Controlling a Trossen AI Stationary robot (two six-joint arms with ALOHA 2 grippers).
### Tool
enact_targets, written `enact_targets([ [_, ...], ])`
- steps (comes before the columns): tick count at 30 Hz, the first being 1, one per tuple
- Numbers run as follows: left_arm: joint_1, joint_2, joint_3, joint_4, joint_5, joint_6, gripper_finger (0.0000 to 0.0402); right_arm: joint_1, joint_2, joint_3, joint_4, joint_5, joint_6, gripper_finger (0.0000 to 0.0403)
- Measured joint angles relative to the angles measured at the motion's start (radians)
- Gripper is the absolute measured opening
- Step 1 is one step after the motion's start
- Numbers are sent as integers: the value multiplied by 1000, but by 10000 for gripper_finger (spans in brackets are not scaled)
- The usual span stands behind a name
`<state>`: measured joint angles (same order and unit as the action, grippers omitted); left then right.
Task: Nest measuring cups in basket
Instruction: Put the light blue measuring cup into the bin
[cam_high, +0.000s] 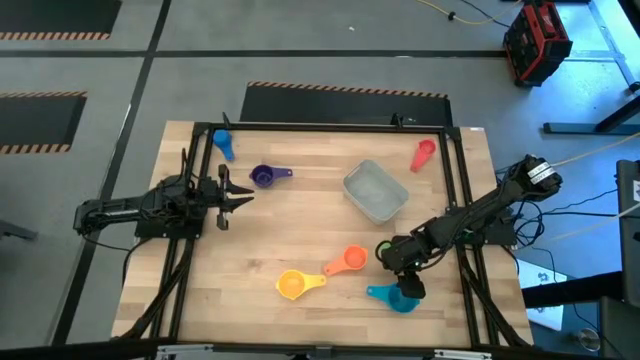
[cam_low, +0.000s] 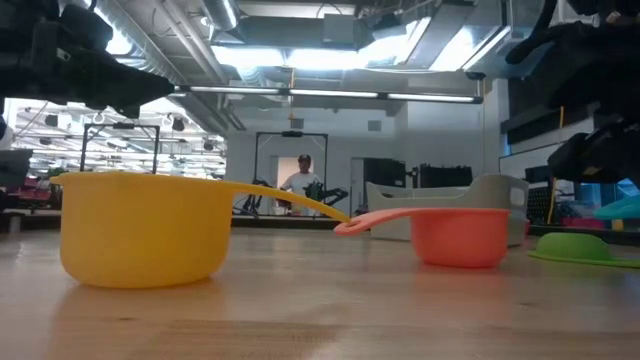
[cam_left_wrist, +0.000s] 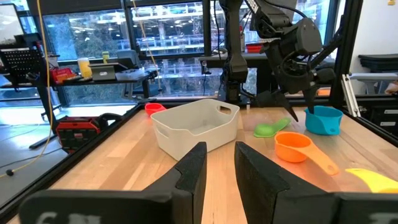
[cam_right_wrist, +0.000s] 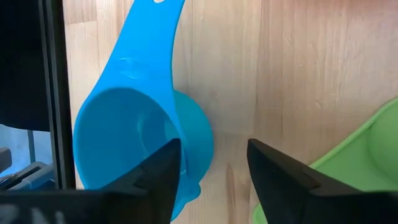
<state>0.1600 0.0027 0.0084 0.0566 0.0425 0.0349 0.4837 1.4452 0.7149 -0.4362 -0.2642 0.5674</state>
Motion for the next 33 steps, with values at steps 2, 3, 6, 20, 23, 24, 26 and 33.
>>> enact_targets([
  [2, 0, 0, 0, 0, 0, 0, 76, 0, 0, 0, 0, 0, 0, 184],
  [3, 0, 0, 0, 0, 0, 0, 76, 0, 0, 0, 0, 0, 0, 184],
  [6, 0, 0, 0, 0, 0, 0, 76, 0, 0, 0, 0, -1, 0, 184],
  [20, 0, 0, 0, 0, 0, 0, 76, 0, 0, 0, 0, -24, -4, 155],
  [23, 0, 0, 0, 0, 0, 0, 76, 0, 0, 0, 0, -25, -25, 115],
  [24, 0, 0, 0, 0, 0, 0, 76, 0, 0, 0, 0, -25, -26, 102],
  [26, 0, 0, 0, 0, 0, 0, 76, 0, 0, 0, 0, -25, -26, 79],
  [33, 0, 0, 0, 0, 0, 0, 76, 0, 0, 0, 0, -25, -26, 21],
])
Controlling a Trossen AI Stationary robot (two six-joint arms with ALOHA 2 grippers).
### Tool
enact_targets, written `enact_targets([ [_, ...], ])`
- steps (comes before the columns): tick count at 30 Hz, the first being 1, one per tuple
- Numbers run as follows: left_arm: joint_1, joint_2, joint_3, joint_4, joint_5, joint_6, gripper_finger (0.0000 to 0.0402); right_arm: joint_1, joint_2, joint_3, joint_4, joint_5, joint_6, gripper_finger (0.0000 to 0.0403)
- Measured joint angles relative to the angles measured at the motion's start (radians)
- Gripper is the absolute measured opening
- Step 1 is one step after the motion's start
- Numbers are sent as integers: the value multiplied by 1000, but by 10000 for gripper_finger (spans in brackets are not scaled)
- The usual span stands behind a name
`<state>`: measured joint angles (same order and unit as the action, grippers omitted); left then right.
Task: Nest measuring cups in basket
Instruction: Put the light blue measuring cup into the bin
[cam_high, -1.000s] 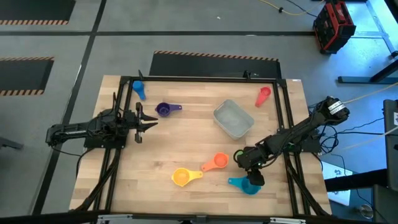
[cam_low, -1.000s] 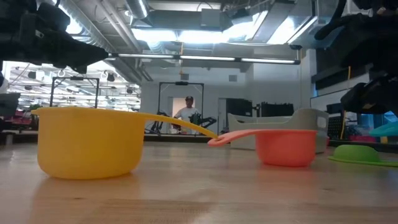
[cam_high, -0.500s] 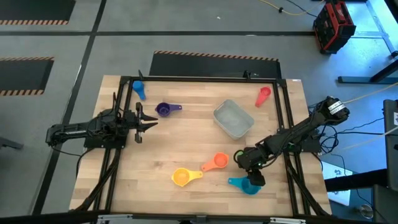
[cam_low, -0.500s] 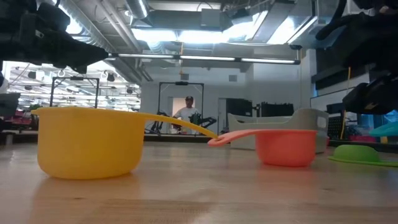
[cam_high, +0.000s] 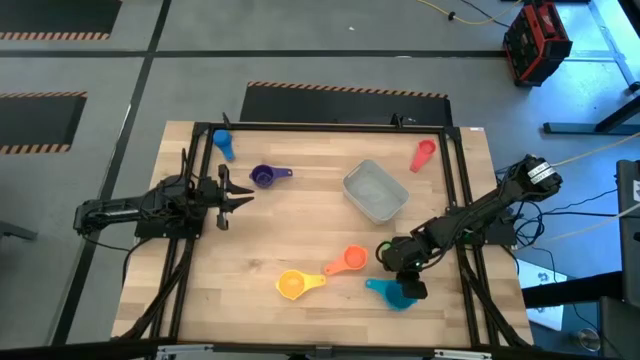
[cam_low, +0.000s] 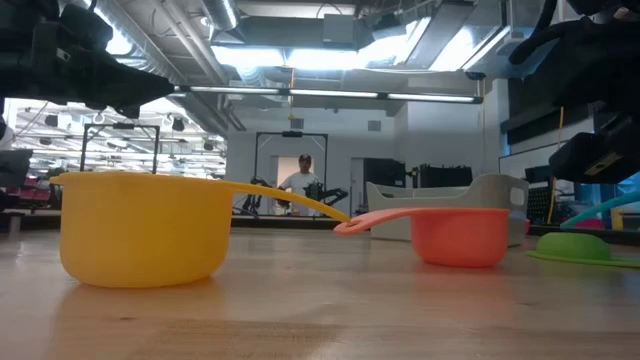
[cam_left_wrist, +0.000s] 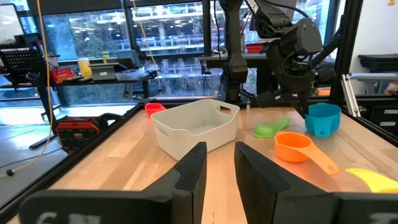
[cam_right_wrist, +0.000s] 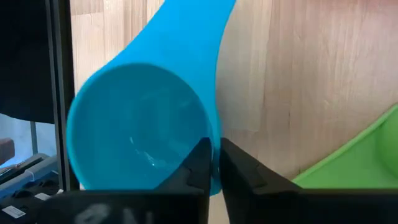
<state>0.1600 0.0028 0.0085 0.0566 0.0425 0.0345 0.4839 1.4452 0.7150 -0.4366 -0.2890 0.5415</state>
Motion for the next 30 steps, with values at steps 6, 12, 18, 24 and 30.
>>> enact_targets([
  [6, 0, 0, 0, 0, 0, 0, 76, 0, 0, 0, 9, 0, 3, 17],
  [12, 0, 0, 0, 0, 0, 0, 76, -7, 0, 35, -23, -1, -7, 17],
  [18, 0, 0, 0, 0, 0, 0, 76, -48, 0, 207, -200, -1, -86, 16],
  [24, 0, 0, 0, 0, 0, 0, 76, -116, 0, 434, -443, 8, -157, 17],
  [30, 0, 0, 0, 0, 0, 0, 76, -199, 0, 635, -616, 80, -162, 20],
])
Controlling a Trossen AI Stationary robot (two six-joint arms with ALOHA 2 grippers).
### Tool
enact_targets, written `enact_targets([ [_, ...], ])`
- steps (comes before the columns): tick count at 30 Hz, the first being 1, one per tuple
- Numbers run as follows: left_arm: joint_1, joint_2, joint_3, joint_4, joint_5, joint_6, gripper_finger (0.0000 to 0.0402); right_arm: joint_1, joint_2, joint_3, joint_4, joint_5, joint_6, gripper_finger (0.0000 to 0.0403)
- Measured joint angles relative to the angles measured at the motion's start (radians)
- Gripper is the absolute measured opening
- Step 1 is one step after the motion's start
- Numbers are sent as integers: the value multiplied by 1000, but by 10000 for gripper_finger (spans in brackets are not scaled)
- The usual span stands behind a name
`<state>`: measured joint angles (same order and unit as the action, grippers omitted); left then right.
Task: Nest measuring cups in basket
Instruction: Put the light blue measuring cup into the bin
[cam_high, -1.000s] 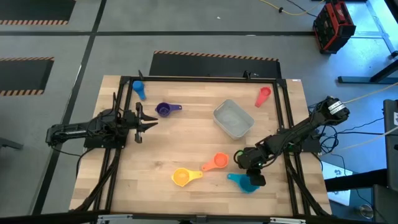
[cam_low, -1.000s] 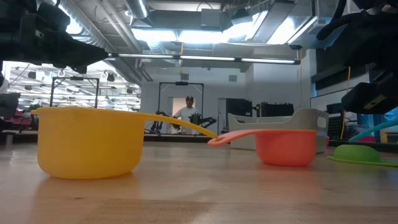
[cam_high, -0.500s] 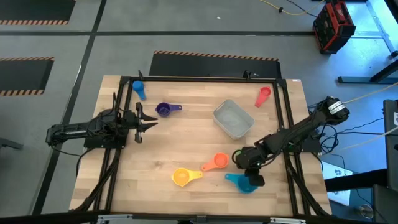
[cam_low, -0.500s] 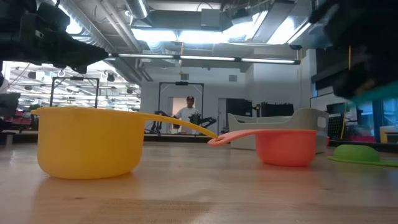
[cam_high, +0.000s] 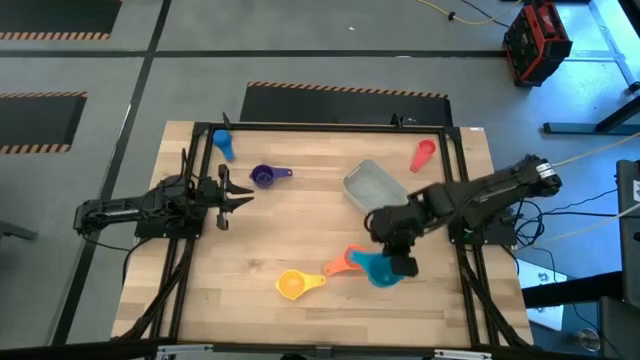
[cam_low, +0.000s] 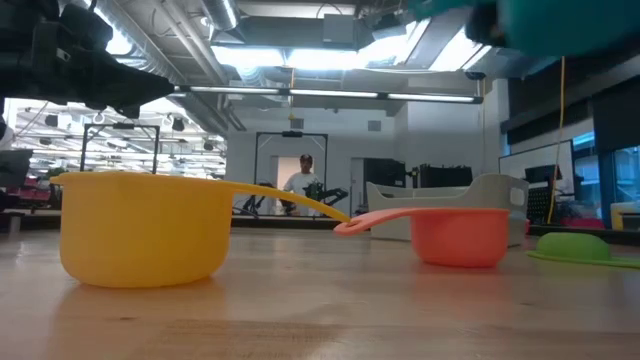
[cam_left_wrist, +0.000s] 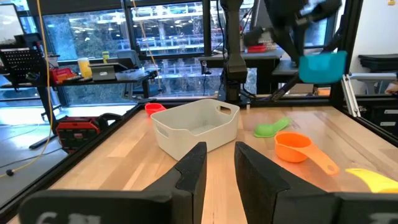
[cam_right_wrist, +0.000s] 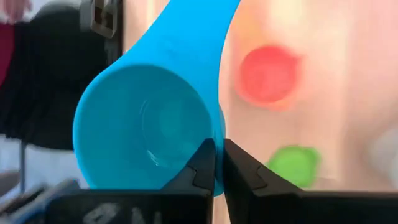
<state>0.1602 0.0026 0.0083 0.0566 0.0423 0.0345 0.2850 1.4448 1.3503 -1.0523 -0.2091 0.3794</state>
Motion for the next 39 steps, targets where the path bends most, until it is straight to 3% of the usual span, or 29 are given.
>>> enact_targets([
  [8, 0, 0, 0, 0, 0, 0, 76, -159, -1, 158, -147, 71, -69, 18],
  [16, 0, 0, 0, 0, 0, 0, 76, -362, -1, 153, -202, 73, -213, 20],
  [25, 0, 0, 0, 0, 0, 0, 76, -542, -1, -31, -140, 70, -366, 21],
  [39, 0, 0, 0, 0, 0, 0, 76, -733, 0, -342, 158, 67, -495, 22],
])
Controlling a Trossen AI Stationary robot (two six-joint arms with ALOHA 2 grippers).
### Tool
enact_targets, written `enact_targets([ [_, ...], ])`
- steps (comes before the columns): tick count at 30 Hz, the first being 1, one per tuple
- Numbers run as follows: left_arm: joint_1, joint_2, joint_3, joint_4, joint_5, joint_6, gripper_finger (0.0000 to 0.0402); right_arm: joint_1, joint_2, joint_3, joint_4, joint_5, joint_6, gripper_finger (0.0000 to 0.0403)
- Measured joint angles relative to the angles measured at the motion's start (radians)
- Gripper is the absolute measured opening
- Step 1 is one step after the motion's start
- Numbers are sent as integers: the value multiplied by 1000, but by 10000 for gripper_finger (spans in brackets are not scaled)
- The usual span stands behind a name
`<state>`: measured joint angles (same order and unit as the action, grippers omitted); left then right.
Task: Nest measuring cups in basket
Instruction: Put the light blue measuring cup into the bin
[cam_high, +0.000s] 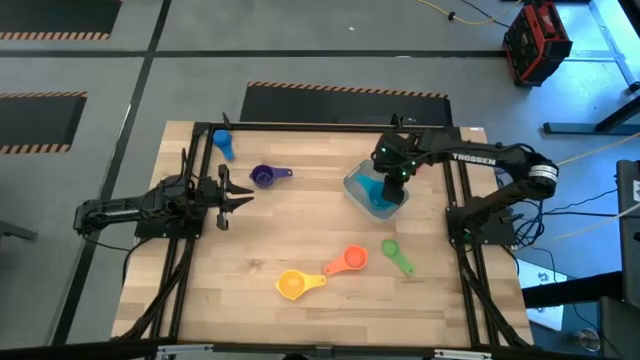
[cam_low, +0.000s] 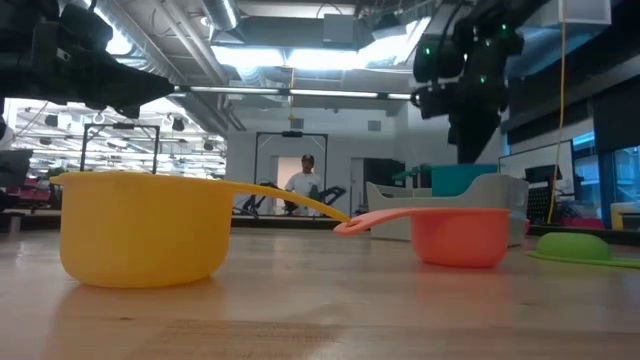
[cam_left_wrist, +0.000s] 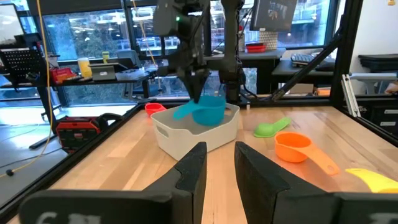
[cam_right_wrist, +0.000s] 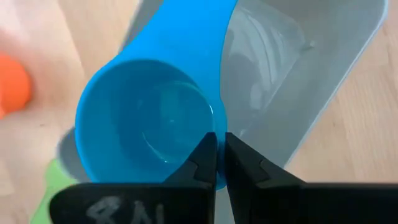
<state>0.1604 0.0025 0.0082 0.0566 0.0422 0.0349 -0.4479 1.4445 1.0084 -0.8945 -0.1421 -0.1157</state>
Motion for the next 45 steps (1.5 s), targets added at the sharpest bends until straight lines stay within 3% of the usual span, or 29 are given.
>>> enact_targets([
  [6, 0, 0, 0, 0, 0, 0, 76, -24, 0, -78, 119, 0, -2, 22],
  [17, 0, 0, 0, 0, 0, 0, 76, -28, 0, -164, 182, 0, -25, 22],
  [41, 0, 0, 0, 0, 0, 0, 76, -28, 0, -171, 191, 0, -25, 22],
  [45, 0, 0, 0, 0, 0, 0, 76, -28, 0, -171, 191, 1, -25, 37],
])
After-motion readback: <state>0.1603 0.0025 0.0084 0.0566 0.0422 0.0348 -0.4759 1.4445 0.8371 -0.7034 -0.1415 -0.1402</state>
